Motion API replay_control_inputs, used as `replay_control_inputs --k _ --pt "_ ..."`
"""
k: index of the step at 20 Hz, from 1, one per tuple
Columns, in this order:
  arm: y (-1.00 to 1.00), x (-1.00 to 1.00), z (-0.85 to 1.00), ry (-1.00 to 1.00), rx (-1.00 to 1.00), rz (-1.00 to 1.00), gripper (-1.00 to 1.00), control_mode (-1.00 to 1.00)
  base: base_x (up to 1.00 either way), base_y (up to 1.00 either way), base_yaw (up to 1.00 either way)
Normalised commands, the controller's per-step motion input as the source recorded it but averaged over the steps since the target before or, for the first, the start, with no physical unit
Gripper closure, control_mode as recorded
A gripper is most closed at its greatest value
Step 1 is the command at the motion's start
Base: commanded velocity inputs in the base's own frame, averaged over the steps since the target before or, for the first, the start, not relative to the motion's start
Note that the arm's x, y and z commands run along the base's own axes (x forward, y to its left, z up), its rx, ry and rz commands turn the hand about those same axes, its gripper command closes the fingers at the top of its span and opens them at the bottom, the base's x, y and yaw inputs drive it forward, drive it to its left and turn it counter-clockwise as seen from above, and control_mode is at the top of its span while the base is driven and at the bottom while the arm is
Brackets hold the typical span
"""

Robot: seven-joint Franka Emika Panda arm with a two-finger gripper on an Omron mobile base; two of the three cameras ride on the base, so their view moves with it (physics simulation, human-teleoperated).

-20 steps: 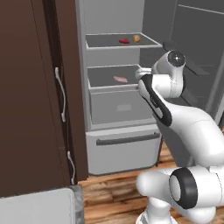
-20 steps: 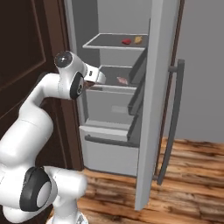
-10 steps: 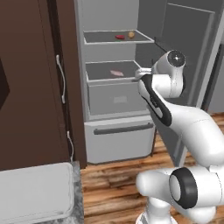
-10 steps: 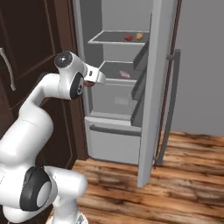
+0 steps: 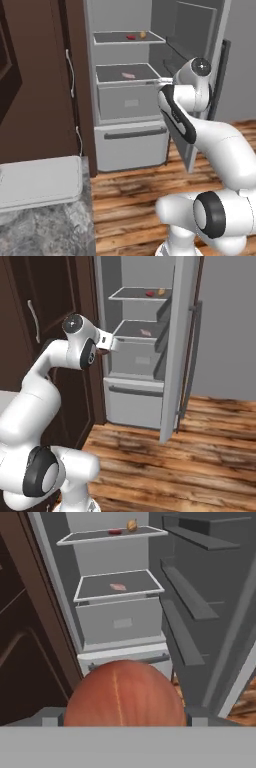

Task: Place one onion and one steak in each tupperware on the nearby counter, to pack two identical lunches.

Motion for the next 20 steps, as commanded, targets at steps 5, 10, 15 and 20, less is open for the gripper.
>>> replay_control_inputs --k 5,10,15,20 --pt "0.0 0.0 0.0 0.0 0.0 0.0 1.0 1.0 -0.66 0.0 0.0" --pt "0.0 0.0 0.0 0.0 0.0 0.0 1.0 1.0 -0.52 -0.02 0.01" --pt "0.0 0.0 0.0 0.0 0.0 0.0 1.0 1.0 -0.27 -0.41 0.12" --pt "0.0 0.0 0.0 0.0 0.0 0.0 1.0 1.0 -0.09 -0.77 0.21"
